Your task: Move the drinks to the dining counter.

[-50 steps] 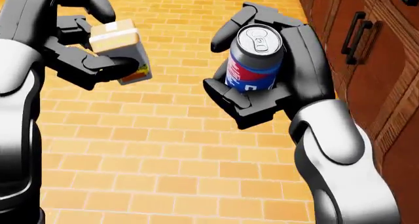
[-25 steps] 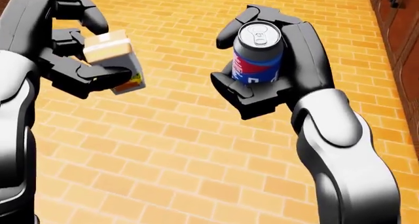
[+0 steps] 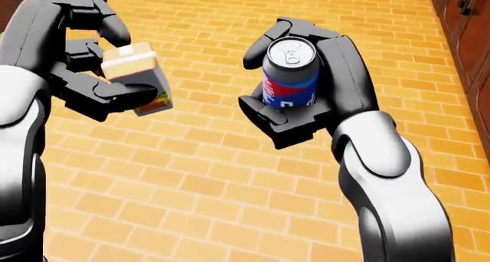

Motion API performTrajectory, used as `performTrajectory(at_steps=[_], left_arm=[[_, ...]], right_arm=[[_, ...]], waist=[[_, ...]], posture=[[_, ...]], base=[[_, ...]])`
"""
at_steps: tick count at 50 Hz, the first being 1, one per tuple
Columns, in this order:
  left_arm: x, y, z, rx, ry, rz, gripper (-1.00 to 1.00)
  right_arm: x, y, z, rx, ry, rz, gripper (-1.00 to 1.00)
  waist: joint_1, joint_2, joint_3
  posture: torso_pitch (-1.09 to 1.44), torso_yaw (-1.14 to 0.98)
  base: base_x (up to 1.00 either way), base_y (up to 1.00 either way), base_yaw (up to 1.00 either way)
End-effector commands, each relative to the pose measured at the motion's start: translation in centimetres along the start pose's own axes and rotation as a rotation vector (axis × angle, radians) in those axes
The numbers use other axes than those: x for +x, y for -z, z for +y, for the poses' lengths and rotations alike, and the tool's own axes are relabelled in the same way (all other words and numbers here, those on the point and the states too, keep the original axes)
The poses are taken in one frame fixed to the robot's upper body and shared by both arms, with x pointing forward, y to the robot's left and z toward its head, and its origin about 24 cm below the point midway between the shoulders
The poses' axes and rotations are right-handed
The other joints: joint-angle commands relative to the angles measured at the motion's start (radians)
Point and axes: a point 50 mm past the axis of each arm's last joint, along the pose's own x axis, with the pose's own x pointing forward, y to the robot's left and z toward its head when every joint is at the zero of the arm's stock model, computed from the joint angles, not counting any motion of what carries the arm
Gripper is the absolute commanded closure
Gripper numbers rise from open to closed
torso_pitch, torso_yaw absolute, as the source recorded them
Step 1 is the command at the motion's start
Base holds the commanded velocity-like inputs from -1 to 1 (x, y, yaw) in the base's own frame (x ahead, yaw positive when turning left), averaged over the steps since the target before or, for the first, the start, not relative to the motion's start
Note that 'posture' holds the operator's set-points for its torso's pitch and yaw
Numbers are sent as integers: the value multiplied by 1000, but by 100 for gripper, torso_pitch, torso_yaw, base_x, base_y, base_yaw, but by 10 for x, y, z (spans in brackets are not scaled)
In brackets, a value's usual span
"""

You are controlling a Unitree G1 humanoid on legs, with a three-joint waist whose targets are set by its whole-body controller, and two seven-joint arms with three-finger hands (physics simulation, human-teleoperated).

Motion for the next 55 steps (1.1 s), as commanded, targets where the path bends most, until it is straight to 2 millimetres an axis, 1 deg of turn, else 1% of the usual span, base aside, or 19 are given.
performTrajectory(at_steps=[1,7,9,10,12,14,21,24,26,30,36,38,40,42,48,50,51,53,55], left_arm=[[-6,-30,6,10,-27,-151,100],[-6,-29,3,5,-18,-151,100],[-6,-29,2,11,-12,-152,100],[-5,-29,3,10,-14,-152,100],[-6,-29,3,12,-14,-152,100],[-7,-29,2,12,-12,-154,100],[-9,-27,1,12,0,-153,100],[-9,-26,0,17,4,-153,100],[-9,-26,0,19,5,-152,100],[-10,-26,1,28,3,-153,100],[-9,-26,-1,34,2,-156,100],[-9,-26,-1,35,1,-158,100],[-9,-26,-1,36,1,-158,100],[-9,-27,-2,36,2,-160,100],[-10,-26,-3,37,4,-160,100],[-10,-25,-3,42,4,-161,100],[-10,-25,-3,40,5,-160,100],[-10,-26,-2,39,5,-161,100],[-10,-27,-2,38,4,-163,100]], right_arm=[[-3,-33,-6,-17,34,-164,100],[-1,-31,-5,-18,25,-158,100],[-1,-31,-4,-16,23,-159,100],[-1,-32,-4,-16,24,-159,100],[0,-31,-4,-15,22,-159,100],[-1,-32,-4,-15,21,-162,100],[-3,-31,-3,-3,22,-165,100],[-2,-31,-3,17,19,-164,100],[-2,-31,-4,20,21,-163,100],[-3,-28,-4,22,23,-164,100],[-3,-28,-5,22,27,-164,100],[-3,-29,-6,21,29,-166,100],[-4,-30,-8,21,34,-166,100],[-4,-31,-9,20,35,-168,100],[-4,-31,-10,21,40,-171,100],[-6,-32,-10,21,40,-172,100],[-7,-34,-9,44,28,-176,100],[-7,-35,-9,33,31,-178,100],[-6,-35,-9,33,31,-178,100]], waist=[[-5,6,-34],[20,-23,-55],[6,-73,-64],[-6,-136,-68],[2,-100,6],[-17,-113,-38],[-37,-100,-58],[-20,-17,-66],[-19,-27,-17],[3,-1,-38],[18,-23,-60],[-3,-128,-63],[1,-97,-1],[-19,-111,-45],[-42,-105,-58],[-29,-57,-61],[-18,6,-68],[-22,-8,-13],[-4,3,-44]], posture=[[0,0],[0,0],[0,0],[0,0],[0,0],[0,0],[0,0],[0,0],[0,0],[0,0],[0,0],[0,0],[0,0],[0,0],[0,0],[0,0],[0,0],[0,0],[0,0]], base=[[100,0,0],[100,0,0],[100,0,0],[100,0,0],[100,0,0],[100,0,0],[100,0,0],[100,0,0],[100,0,0],[100,0,0],[100,0,0],[100,0,0],[100,0,0],[100,0,0],[100,0,0],[100,0,0],[100,0,0],[100,0,0],[100,0,0]])
